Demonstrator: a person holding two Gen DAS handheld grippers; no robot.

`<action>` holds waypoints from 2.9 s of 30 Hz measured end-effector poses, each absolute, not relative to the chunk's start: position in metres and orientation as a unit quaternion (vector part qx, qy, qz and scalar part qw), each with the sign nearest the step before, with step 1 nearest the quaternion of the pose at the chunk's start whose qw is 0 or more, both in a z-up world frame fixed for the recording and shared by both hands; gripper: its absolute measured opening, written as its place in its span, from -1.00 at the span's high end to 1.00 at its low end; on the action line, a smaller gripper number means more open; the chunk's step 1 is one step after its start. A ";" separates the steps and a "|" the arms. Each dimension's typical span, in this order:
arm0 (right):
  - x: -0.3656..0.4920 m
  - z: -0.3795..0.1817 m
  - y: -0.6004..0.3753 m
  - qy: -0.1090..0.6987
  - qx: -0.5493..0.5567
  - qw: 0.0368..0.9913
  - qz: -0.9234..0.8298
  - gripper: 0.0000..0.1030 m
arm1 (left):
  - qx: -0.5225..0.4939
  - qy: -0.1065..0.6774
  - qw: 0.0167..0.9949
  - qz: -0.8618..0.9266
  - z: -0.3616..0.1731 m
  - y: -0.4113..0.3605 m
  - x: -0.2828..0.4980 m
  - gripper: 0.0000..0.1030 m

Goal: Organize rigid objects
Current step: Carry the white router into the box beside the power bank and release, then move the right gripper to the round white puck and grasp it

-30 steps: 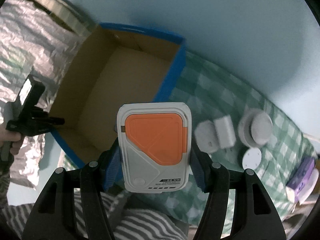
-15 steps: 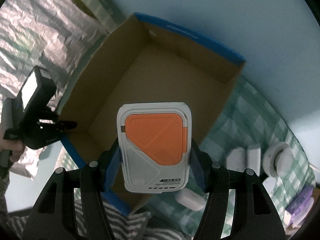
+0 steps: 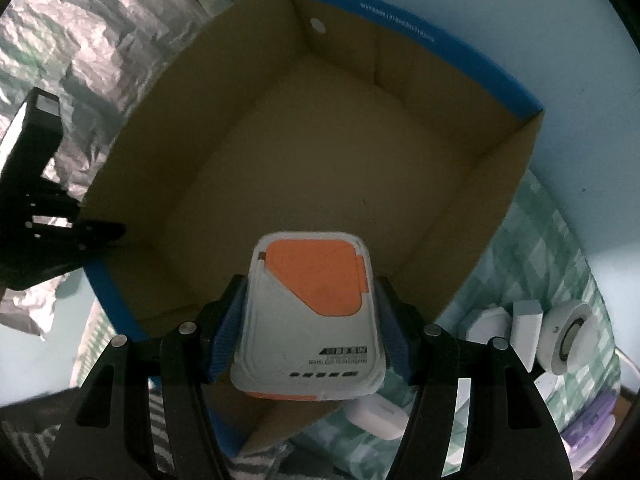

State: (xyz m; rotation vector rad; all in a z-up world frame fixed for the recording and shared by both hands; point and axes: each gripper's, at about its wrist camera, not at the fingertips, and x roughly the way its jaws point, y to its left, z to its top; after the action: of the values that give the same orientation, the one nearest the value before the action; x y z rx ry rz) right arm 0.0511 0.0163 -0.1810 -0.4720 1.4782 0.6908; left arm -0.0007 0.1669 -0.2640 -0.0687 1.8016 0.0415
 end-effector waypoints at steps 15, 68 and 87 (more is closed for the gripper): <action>0.050 -0.171 0.007 0.625 -0.192 0.692 0.307 -0.25 | -0.019 0.785 0.619 0.022 -0.262 0.161 -0.002 0.84; 0.123 -0.171 -0.246 0.681 -0.124 0.715 0.104 -0.46 | -0.018 0.791 0.611 0.027 -0.263 0.166 -0.002 0.84; 0.138 -0.243 -0.254 0.707 -0.158 0.682 0.099 -0.36 | -0.020 0.794 0.607 0.030 -0.263 0.162 -0.005 0.84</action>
State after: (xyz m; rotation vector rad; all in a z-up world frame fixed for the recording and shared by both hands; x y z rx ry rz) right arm 0.1379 -0.2543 -0.2429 -0.3556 1.5871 0.2226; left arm -0.0053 0.1623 -0.2629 -0.0465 1.8340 0.0692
